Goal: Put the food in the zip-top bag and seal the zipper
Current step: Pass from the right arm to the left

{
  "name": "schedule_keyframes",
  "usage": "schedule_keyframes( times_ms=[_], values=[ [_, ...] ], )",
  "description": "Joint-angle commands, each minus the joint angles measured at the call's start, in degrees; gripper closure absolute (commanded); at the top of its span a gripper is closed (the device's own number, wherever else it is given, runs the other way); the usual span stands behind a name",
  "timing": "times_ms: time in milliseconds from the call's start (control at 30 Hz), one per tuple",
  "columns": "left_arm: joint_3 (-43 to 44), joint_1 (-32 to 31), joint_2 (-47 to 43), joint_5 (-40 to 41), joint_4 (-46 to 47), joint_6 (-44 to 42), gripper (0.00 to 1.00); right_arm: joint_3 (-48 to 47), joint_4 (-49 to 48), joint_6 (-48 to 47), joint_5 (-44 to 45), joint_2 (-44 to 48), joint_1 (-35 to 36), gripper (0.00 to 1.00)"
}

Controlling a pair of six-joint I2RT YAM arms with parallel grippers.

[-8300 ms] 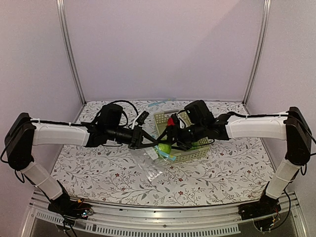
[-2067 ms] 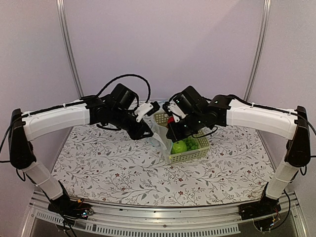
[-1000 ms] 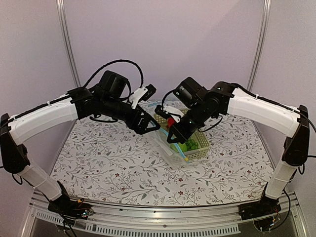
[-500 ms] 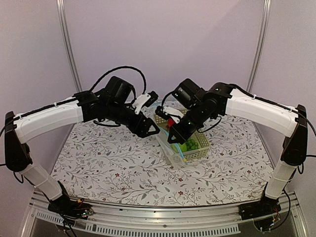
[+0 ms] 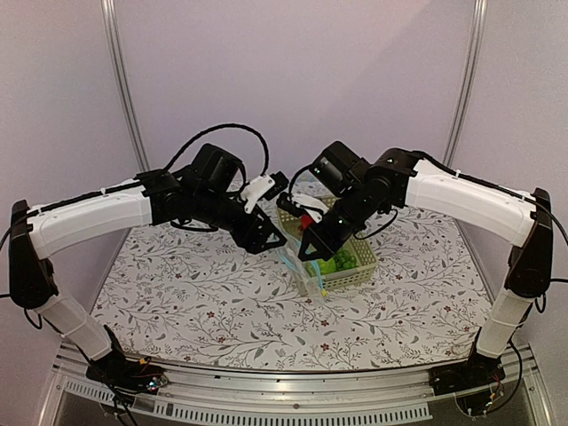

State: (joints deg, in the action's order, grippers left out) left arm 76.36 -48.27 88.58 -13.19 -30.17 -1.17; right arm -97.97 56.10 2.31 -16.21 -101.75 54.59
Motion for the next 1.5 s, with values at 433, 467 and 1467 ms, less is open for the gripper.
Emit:
schedule_keyframes(
  times_ms=[433, 467, 1467],
  values=[
    [-3.63, -0.84, -4.97, -2.20, 5.62, -9.64, 0.25, 0.06, -0.37, -1.17, -8.03, -0.62, -0.27, 1.00],
    [-3.67, -0.86, -4.99, -2.85, 5.57, -9.53, 0.28, 0.06, -0.35, -1.15, -7.66, -0.59, -0.27, 1.00],
    [-5.43, -1.30, -5.18, -2.84, 2.02, -7.93, 1.00, 2.88, -5.16, 2.34, 3.05, 1.79, -0.71, 1.00]
  ],
)
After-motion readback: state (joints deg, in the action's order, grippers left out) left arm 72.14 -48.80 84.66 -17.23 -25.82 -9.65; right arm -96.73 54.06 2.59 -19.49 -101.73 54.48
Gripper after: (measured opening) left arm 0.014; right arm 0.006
